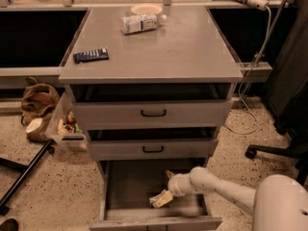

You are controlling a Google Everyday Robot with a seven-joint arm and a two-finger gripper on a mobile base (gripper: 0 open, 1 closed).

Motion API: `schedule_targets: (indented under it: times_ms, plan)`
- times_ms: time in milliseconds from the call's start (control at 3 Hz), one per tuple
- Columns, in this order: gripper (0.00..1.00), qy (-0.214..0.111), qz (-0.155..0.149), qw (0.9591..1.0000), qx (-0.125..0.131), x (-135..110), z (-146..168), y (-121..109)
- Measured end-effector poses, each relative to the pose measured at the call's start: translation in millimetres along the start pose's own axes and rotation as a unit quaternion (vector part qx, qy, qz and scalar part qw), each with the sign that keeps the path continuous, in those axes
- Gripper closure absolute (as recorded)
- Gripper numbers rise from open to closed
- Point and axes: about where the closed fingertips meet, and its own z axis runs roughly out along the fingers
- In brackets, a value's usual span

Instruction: Pick redbull can from bottom drawer and place on counter

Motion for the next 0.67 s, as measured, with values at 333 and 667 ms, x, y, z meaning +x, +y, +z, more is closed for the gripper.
schedule_targets:
  times_ms: [333, 667]
  plan:
    - [0.00, 0.009, -0.013, 0.9998, 0.016, 20.5, 25.2, -20.7]
    - [0.00, 0.020, -0.029, 0.9990, 0.027, 32.0, 45.6, -34.3]
